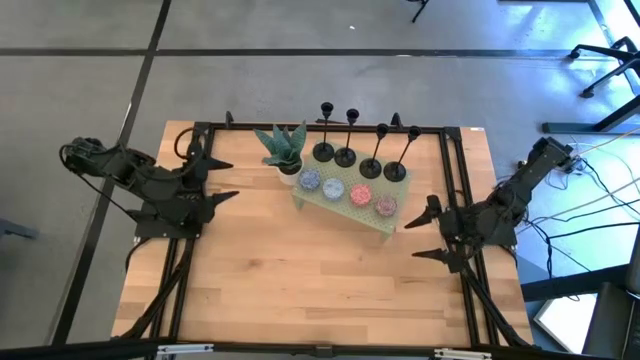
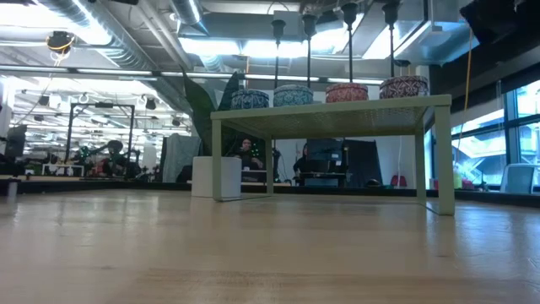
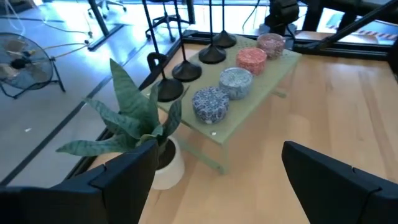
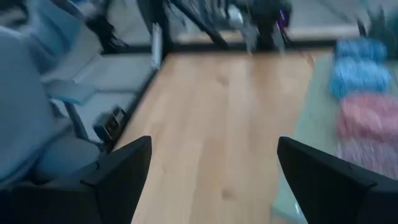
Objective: Stock candles and holders on shelf
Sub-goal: Return to Home Position
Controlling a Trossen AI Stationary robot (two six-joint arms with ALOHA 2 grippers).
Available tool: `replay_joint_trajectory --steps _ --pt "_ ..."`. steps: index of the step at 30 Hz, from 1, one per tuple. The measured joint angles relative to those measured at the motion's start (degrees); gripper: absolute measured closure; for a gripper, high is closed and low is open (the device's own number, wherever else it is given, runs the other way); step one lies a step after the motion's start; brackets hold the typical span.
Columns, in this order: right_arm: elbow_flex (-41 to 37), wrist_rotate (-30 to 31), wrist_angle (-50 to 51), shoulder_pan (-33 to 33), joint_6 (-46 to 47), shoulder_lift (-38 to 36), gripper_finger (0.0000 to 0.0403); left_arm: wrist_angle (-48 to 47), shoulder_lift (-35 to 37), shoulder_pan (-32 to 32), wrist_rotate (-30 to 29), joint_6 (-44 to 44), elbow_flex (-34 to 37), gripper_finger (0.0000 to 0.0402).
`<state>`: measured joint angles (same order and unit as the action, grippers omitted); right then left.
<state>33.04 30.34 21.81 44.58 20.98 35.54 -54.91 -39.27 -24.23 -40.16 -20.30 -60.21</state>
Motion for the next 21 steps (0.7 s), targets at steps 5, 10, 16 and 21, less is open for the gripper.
replay_joint_trajectory --steps 5,10,16,21 --pt "-6.03 -6.36 -14.62 -1.04 -12.48 -3.62 0.0052 0.75 0.18 -0.02 -4.2 -0.74 3.72 0.0061" --pt "-9.32 -10.62 -18.0 -3.77 -17.12 -4.65 0.0052 1.08 1.09 -0.04 -6.7 -4.92 8.32 0.0061" --pt "-10.65 -12.29 -13.41 -8.62 -18.51 -11.26 0.0052 2.19 4.93 -0.04 -7.9 -3.02 9.56 0.0061" --pt "-11.32 -17.74 -11.58 -11.52 -23.2 -19.17 0.0052 7.62 12.79 -0.04 -4.69 5.97 9.53 0.0061"
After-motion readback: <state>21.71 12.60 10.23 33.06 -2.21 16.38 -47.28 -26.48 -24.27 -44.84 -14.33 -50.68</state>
